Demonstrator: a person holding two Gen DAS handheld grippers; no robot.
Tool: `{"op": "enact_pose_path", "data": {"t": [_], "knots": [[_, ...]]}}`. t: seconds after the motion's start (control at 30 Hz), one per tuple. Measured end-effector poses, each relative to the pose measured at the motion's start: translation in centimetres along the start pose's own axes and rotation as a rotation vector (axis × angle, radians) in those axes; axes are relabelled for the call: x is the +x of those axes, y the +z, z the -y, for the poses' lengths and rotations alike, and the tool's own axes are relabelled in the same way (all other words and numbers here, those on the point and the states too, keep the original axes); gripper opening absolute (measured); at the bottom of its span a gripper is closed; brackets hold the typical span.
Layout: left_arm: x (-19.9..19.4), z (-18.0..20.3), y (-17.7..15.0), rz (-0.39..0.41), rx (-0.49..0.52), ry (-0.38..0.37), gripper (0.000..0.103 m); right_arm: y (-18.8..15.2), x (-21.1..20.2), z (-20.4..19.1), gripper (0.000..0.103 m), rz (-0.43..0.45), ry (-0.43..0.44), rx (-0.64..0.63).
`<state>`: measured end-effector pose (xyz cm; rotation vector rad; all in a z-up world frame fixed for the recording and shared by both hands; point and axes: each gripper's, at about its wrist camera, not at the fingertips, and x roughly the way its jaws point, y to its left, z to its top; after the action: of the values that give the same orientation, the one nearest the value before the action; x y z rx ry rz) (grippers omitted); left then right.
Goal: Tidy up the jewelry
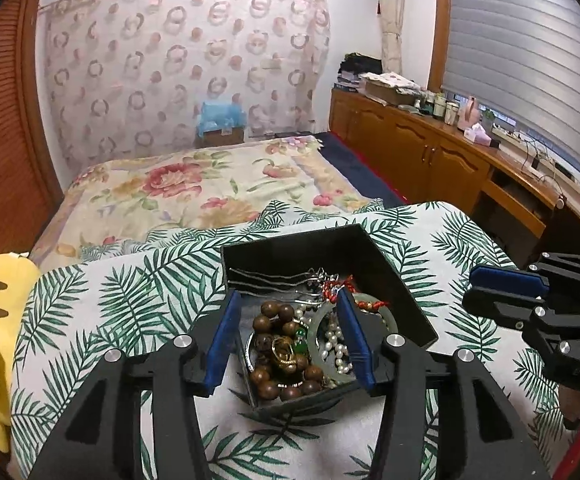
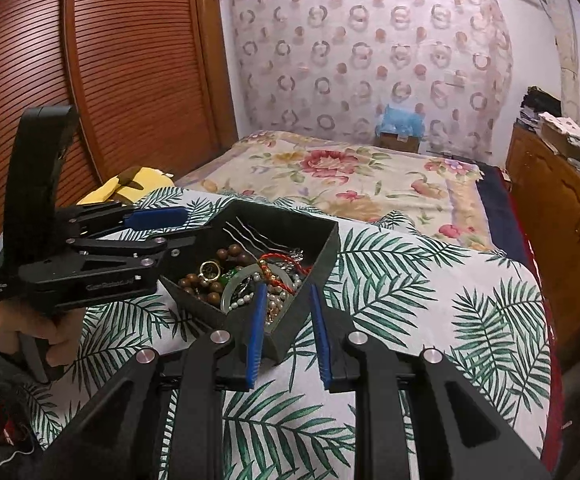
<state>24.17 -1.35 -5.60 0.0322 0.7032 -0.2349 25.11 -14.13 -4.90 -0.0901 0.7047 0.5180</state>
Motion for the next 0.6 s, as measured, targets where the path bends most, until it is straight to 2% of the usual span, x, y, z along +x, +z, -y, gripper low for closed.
{"op": "enact_pose_path", "data": {"t": [0.13,0.17,0.2,0.23,0.33,0.4,0.6], "knots": [[-1.8,-0.2,-1.0,0.035,-0.013,0.027,0.068,-0.5,-1.1,-0.1,0.024,0.014,-0.005,0.018],[-2.2,-0.3,-1.2,0.043,-0.017,0.033,0.074,-0.6,-1.5,-0.2,0.026,0.021,-0.010,0.020],[-2.7,-0.4,-1.6,0.055,-0.021,0.041,0.081,-0.7,-1.9,-0.4,0.034,0.031,-0.015,0.022],[-3.2,-0.3,-1.9,0.067,-0.025,0.046,0.084,-0.7,-2.3,-0.4,0.038,0.040,-0.020,0.025],[-4.7,-0.3,-2.8,0.092,-0.026,0.070,0.089,-1.0,-3.7,-0.7,0.045,0.075,-0.027,0.044],[-5.8,-0.3,-3.2,0.109,-0.024,0.088,0.095,-1.1,-4.6,-0.9,0.056,0.097,-0.031,0.057],[-8.3,0.0,-4.2,0.129,-0.042,0.108,0.096,-1.6,-7.2,-2.0,0.082,0.154,-0.066,0.063]]}}
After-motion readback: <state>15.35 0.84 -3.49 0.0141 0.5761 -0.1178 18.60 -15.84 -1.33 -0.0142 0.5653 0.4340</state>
